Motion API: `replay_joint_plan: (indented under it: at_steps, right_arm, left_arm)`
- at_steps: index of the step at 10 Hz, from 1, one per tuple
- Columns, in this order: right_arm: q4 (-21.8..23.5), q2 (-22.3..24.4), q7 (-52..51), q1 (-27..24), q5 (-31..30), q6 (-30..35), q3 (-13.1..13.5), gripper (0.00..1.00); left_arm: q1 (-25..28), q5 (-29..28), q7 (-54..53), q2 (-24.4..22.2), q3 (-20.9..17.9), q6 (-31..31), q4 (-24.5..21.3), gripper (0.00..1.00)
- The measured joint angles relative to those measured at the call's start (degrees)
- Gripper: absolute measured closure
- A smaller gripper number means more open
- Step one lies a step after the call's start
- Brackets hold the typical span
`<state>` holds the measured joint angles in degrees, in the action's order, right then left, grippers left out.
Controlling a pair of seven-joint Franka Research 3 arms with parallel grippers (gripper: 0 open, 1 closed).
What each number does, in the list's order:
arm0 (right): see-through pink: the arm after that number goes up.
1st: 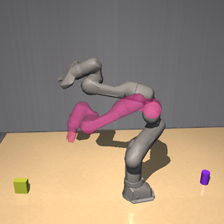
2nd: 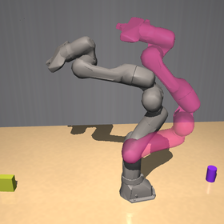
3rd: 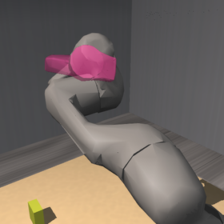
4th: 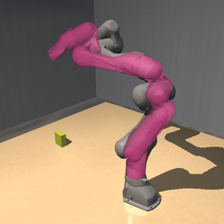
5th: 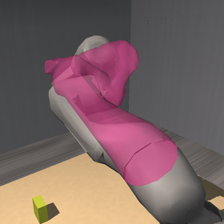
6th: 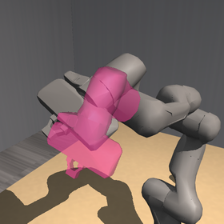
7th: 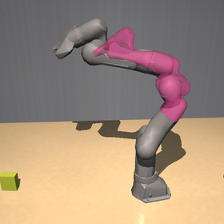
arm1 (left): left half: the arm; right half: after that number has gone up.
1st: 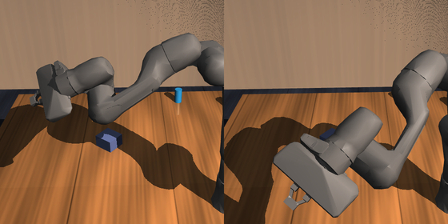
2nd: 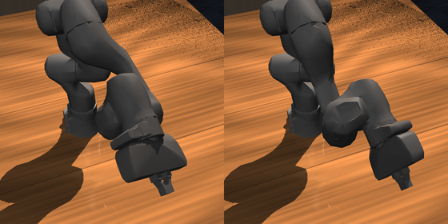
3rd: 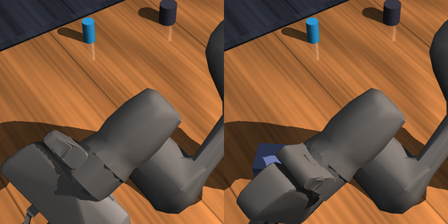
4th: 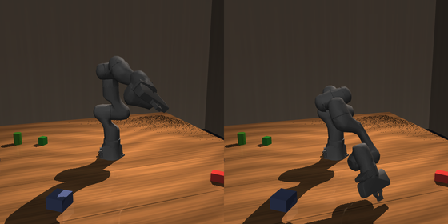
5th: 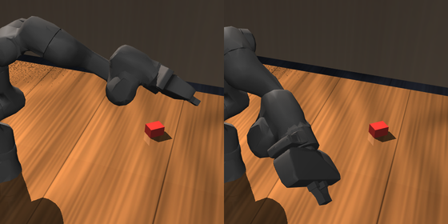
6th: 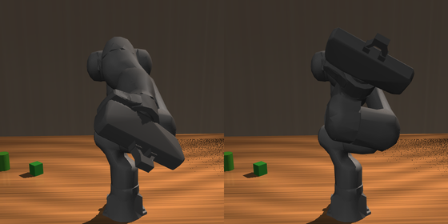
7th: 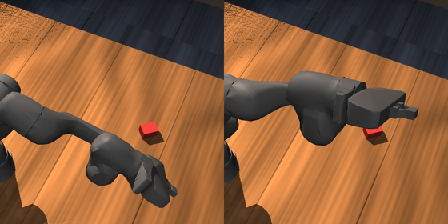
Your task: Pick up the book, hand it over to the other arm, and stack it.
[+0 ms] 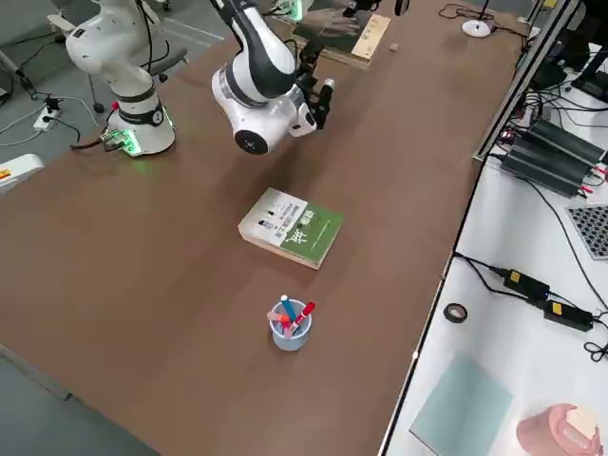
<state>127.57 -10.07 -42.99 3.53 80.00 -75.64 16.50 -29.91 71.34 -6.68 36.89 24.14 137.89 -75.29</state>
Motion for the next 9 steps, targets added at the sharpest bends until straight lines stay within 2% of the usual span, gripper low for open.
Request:
replay_joint_plan:
  at_steps: [3, 9]
  right_arm:
    - [3.13, -0.27, -0.34, -0.01, 3.28, 2.96, 0.11, 0.00]
    - [3.64, -0.27, -1.03, 0.68, 3.75, 3.54, 0.36, 0.00]
  left_arm:
    - [-0.28, 0.00, 0.00, 0.82, -0.09, 0.45, 0.51, 0.82]
    - [-0.48, 0.00, 0.00, 0.88, -0.19, 0.52, 0.73, 0.82]
